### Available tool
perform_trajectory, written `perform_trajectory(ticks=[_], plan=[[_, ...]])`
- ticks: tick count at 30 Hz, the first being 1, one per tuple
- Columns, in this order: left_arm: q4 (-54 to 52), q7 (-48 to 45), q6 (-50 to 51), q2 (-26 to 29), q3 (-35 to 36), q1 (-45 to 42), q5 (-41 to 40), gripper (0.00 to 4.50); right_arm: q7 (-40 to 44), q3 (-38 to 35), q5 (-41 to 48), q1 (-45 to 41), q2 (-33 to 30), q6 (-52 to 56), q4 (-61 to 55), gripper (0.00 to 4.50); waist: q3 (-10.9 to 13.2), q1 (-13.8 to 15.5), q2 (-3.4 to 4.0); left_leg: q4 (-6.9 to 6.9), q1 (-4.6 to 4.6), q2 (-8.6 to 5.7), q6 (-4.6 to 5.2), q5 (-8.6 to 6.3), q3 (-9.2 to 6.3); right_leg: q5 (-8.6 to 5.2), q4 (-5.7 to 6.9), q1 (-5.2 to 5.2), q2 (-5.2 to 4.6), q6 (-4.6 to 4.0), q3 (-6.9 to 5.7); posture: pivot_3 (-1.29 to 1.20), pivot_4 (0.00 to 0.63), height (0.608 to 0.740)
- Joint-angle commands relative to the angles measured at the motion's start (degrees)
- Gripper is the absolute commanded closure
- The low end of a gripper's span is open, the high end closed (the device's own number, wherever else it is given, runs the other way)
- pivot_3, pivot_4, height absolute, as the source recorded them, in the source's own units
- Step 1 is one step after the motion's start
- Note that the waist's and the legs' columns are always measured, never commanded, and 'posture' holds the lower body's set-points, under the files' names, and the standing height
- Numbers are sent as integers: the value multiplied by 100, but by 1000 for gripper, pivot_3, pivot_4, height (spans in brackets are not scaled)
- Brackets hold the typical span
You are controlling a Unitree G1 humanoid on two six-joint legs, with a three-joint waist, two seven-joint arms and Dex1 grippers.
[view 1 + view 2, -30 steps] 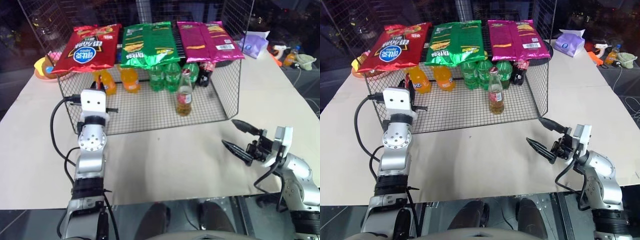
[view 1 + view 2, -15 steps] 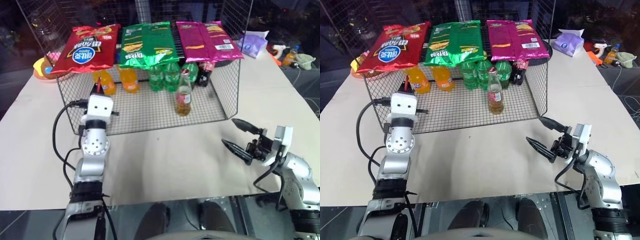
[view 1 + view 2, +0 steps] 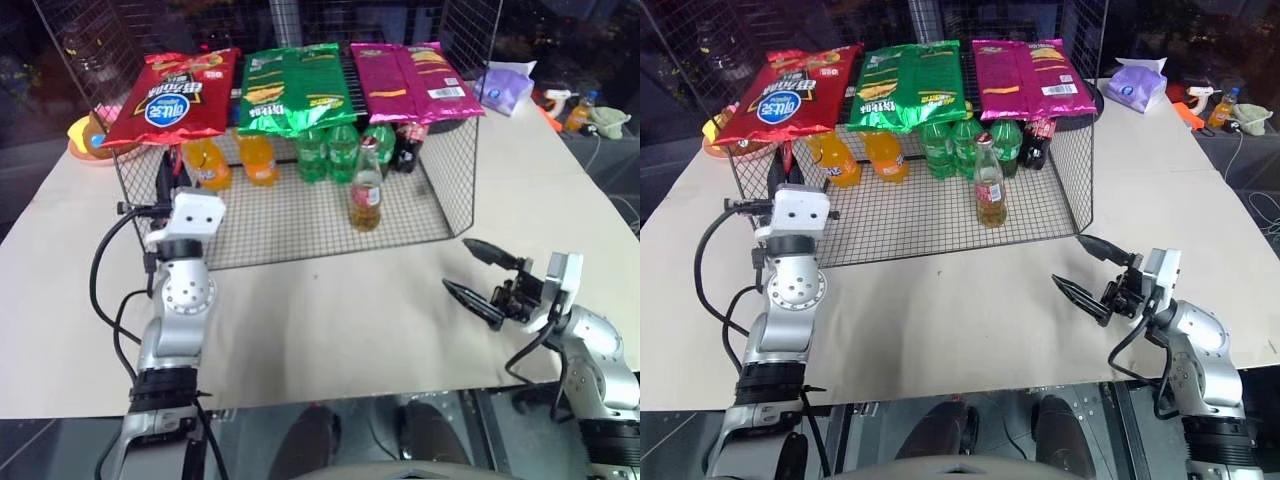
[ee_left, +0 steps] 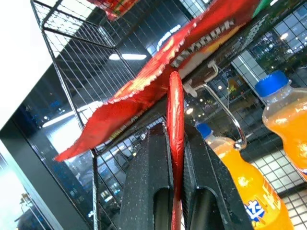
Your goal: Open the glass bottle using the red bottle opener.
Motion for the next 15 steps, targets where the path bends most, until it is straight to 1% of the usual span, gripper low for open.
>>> perform_trajectory(ticks=[1,4,8,10,11,15], plan=[[-503,-458,-150,-70,-105,55,-537,4446,37,-25,54,0,-5,-95,-76,224,0,0,0,0,0,0,0,0,0,0,0,0,-1,0,0,0,150,740],[-831,-980,110,-340,-135,69,-1293,4446,13,-29,93,53,-88,79,-150,224,0,6,0,1,-1,0,0,0,0,0,0,0,-4,0,0,0,150,740],[-1353,-1619,441,-524,-190,85,-2084,4446,-96,4,261,133,-223,572,-411,224,0,5,-2,7,-6,-1,0,0,-1,0,0,0,-4,0,-1,0,150,740],[-1542,-1960,586,-532,-251,92,-2418,4446,-147,30,355,160,-279,829,-551,224,0,-11,-2,7,-6,0,0,0,-1,0,3,-2,-2,0,0,0,150,740],[-1692,-2309,655,-445,-339,110,-2678,4446,-138,76,400,161,-365,1025,-648,224,0,-19,-2,7,-6,1,0,0,0,0,4,-2,-2,0,1,0,150,740],[-2280,-3556,1111,-190,-448,100,-4036,4446,-2,251,540,153,-790,1693,-976,224,1,-32,-3,12,-6,1,0,0,1,0,7,-1,0,0,2,0,150,740]])
